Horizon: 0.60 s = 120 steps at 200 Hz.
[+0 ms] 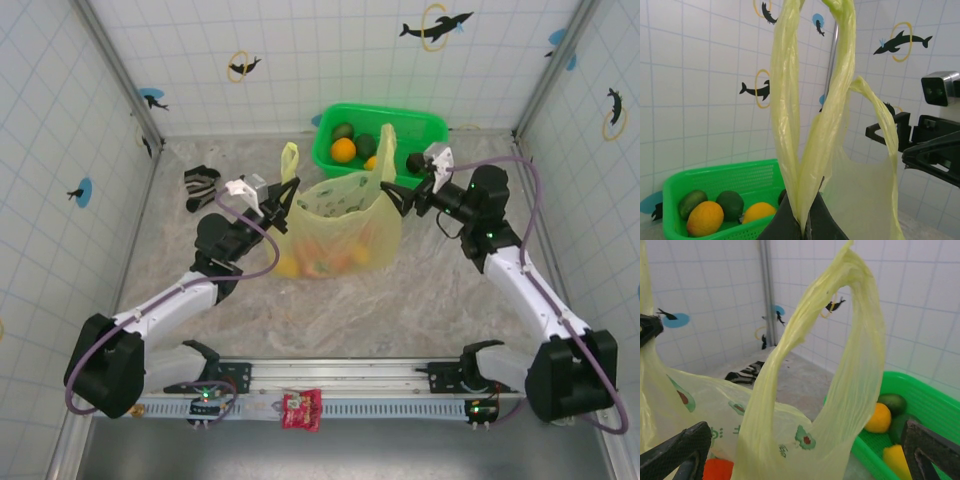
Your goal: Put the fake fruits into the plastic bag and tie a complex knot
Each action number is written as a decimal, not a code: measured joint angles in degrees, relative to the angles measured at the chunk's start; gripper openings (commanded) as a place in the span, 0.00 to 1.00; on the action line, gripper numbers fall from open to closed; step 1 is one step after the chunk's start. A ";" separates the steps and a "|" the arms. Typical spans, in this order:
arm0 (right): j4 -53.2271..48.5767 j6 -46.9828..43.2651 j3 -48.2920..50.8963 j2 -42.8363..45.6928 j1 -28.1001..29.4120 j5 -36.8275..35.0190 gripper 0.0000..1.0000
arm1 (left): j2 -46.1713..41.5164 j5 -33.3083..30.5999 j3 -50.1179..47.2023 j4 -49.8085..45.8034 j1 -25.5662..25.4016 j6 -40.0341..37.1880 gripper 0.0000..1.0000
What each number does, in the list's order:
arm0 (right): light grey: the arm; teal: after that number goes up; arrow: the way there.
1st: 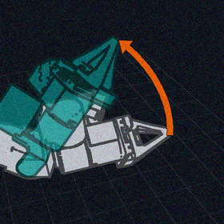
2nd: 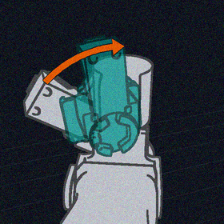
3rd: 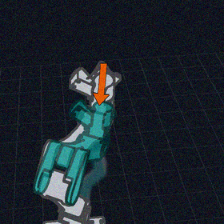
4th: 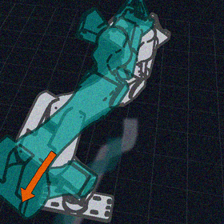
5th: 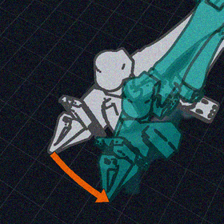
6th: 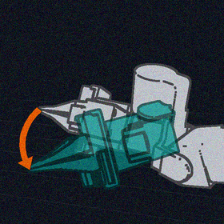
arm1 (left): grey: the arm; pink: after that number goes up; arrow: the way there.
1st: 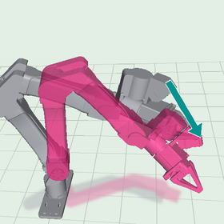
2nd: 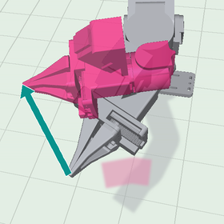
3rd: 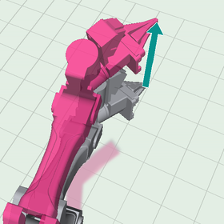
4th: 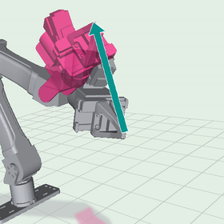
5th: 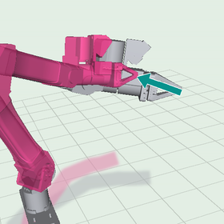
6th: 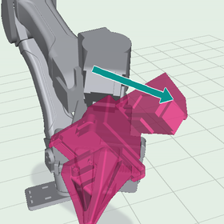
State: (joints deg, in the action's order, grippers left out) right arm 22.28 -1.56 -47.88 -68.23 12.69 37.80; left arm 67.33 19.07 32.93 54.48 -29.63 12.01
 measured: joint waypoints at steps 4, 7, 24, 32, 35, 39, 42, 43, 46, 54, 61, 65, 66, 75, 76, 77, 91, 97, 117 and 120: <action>0.85 0.57 -0.33 -1.18 -0.26 1.25 1.00 | -0.07 0.17 -0.02 0.00 0.00 0.00 0.00; 1.60 0.98 -0.61 -2.05 -0.48 2.19 1.00 | -0.07 0.22 -0.02 -0.02 0.00 0.00 0.00; 5.22 3.26 -3.10 -7.65 -0.96 6.25 1.00 | -0.11 1.03 -0.02 0.00 0.00 0.00 0.00; 6.71 4.02 -4.15 -9.86 -1.03 7.41 1.00 | -0.11 1.31 -0.02 0.00 0.00 -0.02 0.00; 7.19 4.28 -4.42 -10.49 -1.03 7.63 1.00 | -0.11 1.42 -0.02 0.00 0.00 -0.02 0.00; 8.09 4.68 -4.68 -11.39 -1.07 8.07 1.00 | -0.11 1.49 -0.02 0.00 0.00 0.00 0.00; 8.68 4.92 -4.79 -11.91 -1.07 8.22 1.00 | -0.11 1.57 -0.02 0.00 0.00 0.00 0.00; 9.03 5.14 -4.81 -12.20 -1.09 8.37 1.00 | -0.11 1.66 -0.02 0.00 0.00 0.00 0.00; 9.66 5.33 -4.85 -12.59 -1.14 8.52 1.00 | -0.11 1.75 -0.02 0.00 0.00 0.00 0.00; 11.34 6.25 -4.96 -13.79 -1.33 9.11 1.00 | -0.11 1.97 -0.02 0.00 0.00 0.00 0.00; 12.79 7.28 -5.29 -14.97 -1.57 9.66 1.00 | -0.11 2.29 -0.02 0.02 0.00 0.00 0.00; 13.46 8.02 -5.62 -15.80 -1.70 10.19 1.00 | -0.09 2.47 -0.02 0.07 0.00 0.02 0.00; 13.70 8.20 -5.79 -16.06 -1.79 10.36 1.00 | -0.09 2.54 -0.02 0.07 0.00 0.02 0.00; 15.39 9.81 -7.21 -18.29 -1.95 11.41 1.00 | -0.02 2.84 -0.02 0.26 0.00 0.02 0.00; 15.61 10.12 -7.37 -18.56 -1.95 11.61 1.00 | -0.02 2.91 -0.02 0.28 0.00 0.04 0.00; 15.82 10.36 -7.50 -18.78 -1.95 11.74 1.00 | 0.02 2.97 -0.02 0.35 0.00 0.04 0.00; 19.89 13.81 -9.60 -22.45 -1.99 13.11 0.97 | 0.46 3.48 0.00 0.74 0.00 0.07 0.00; 21.97 15.56 -10.16 -23.89 -1.81 13.64 0.95 | 0.76 3.74 0.00 0.96 0.00 0.07 0.00; 27.82 20.74 -11.37 -27.54 -1.18 15.69 0.64 | 1.75 4.13 0.20 1.11 0.00 0.07 0.00; 28.63 21.90 -11.54 -28.02 -1.03 15.91 0.56 | 1.86 4.22 0.24 1.09 0.00 0.04 0.00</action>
State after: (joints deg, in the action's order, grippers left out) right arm 50.92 20.34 -59.42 -96.25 11.66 53.71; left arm 69.19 23.29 33.17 55.57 -29.63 12.05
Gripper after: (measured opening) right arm 0.810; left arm 0.047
